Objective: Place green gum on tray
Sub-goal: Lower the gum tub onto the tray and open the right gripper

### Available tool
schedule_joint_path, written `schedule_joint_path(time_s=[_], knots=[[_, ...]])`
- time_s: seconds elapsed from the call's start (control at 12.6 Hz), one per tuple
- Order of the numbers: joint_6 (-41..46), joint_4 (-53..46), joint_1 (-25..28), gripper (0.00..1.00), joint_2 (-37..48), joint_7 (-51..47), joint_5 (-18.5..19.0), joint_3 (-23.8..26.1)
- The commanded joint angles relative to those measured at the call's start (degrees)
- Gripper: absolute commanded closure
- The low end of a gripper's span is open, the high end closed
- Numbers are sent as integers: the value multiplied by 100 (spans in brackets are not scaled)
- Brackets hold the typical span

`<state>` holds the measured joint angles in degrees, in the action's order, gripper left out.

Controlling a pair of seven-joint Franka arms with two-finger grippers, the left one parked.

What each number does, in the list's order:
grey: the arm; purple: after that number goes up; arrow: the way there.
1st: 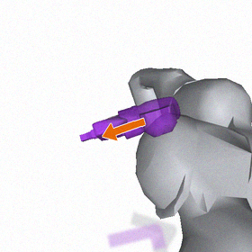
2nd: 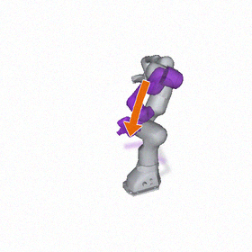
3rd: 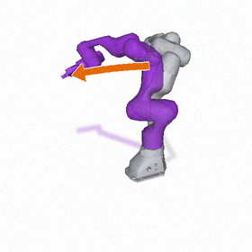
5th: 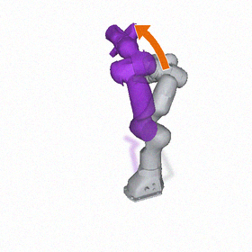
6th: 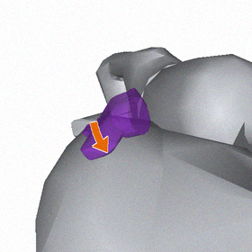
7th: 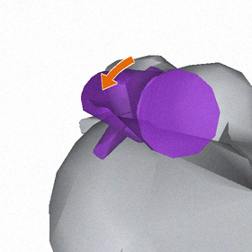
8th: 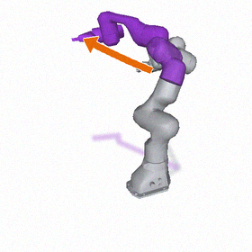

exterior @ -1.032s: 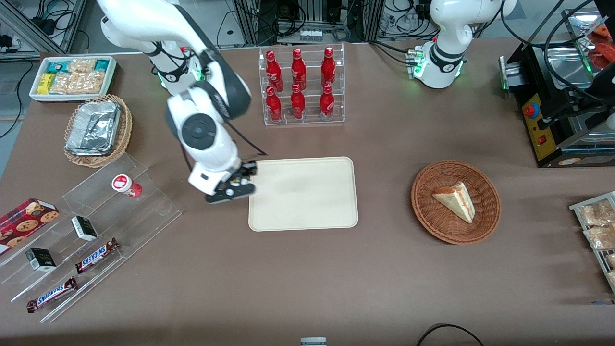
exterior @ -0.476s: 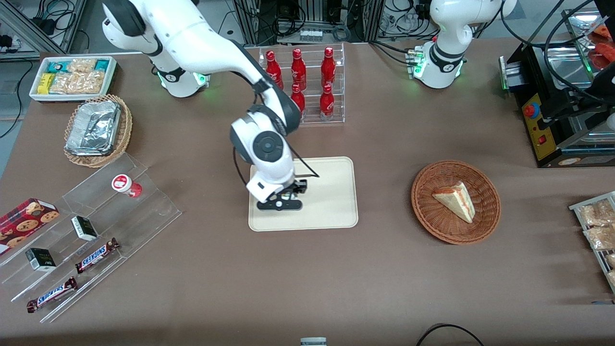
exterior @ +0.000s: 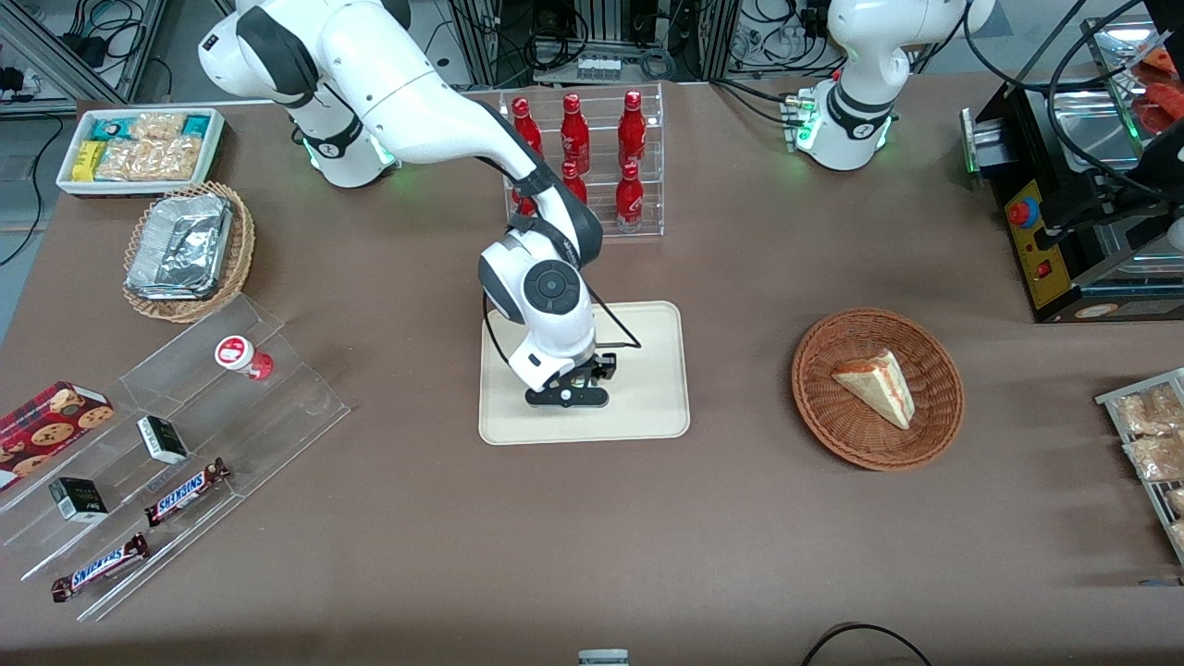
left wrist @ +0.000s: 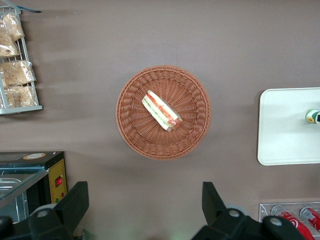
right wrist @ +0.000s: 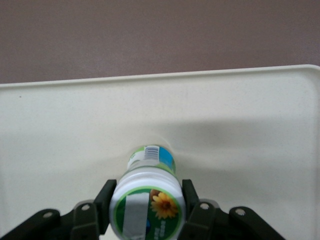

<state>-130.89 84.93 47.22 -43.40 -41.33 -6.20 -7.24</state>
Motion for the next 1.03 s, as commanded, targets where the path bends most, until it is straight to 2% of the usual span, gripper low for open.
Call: schedule_joint_path(time_s=[0.0, 0.63, 0.95], knots=[[29, -275, 51, 1, -274, -33, -118, -50], [186, -284, 51, 0, -81, 55, -74, -67], [756, -284, 16, 0, 340, 300, -65, -85]])
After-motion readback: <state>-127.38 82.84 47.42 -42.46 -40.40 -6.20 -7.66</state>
